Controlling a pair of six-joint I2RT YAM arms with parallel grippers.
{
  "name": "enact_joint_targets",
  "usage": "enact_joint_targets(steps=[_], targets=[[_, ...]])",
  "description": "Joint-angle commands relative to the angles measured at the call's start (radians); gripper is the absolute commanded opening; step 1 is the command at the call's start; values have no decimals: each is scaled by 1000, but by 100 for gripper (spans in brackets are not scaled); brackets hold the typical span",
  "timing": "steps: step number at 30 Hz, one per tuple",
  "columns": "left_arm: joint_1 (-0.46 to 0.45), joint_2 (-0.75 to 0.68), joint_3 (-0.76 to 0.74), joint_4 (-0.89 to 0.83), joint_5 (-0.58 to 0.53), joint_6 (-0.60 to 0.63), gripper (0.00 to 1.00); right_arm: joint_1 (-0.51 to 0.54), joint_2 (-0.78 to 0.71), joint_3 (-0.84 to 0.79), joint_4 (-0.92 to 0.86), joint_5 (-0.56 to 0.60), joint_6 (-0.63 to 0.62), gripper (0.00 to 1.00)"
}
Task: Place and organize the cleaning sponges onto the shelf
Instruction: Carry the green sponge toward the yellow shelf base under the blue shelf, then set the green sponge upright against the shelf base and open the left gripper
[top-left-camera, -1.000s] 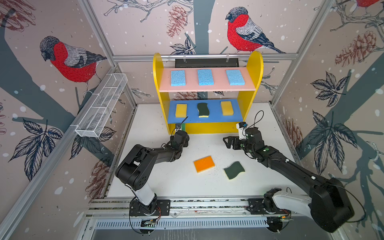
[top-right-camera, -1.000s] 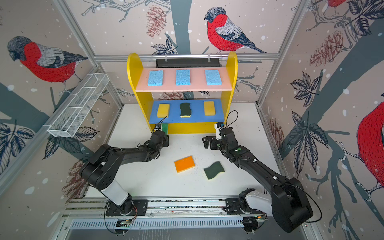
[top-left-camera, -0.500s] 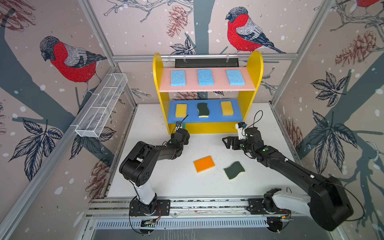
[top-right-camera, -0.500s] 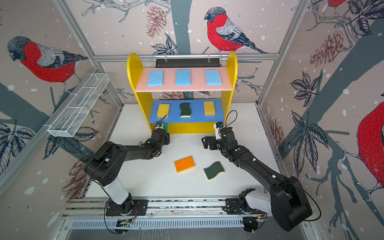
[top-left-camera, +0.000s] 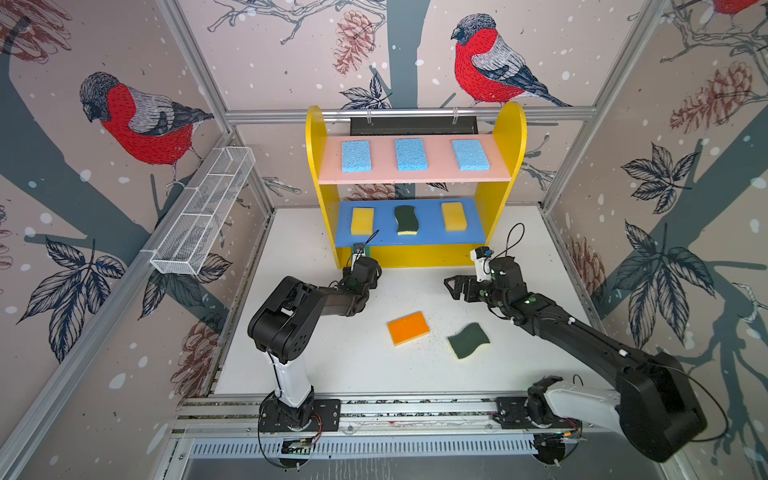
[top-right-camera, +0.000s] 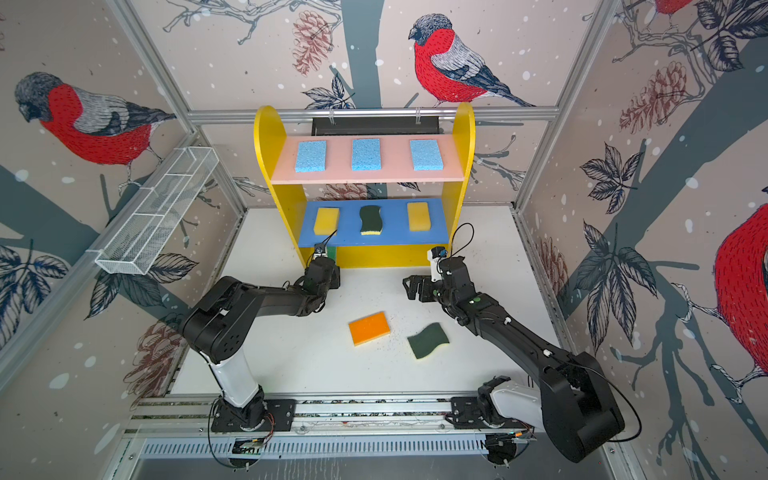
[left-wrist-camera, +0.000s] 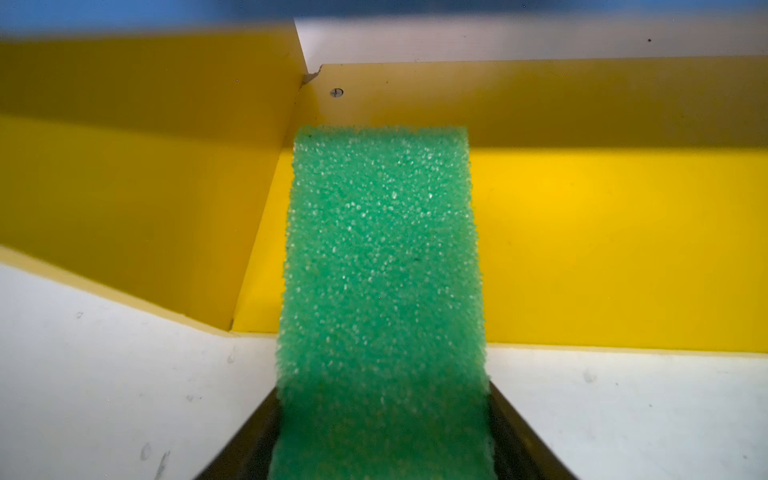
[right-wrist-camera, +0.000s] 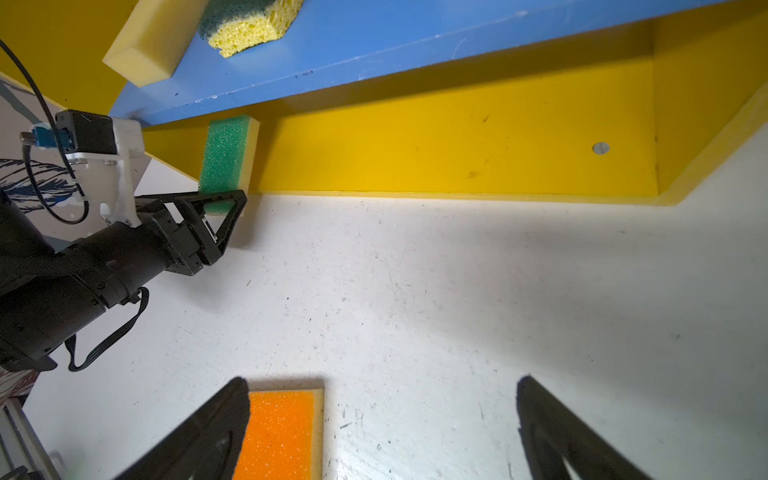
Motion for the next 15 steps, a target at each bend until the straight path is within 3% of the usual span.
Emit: enact_joint_targets(steps=[1, 15], targets=[[1, 12, 15, 46, -25, -2, 66, 4, -2, -4, 38, -16, 8, 100], [1, 37, 25, 50, -55, 3, 68, 8, -12, -19, 41, -20, 23, 100]])
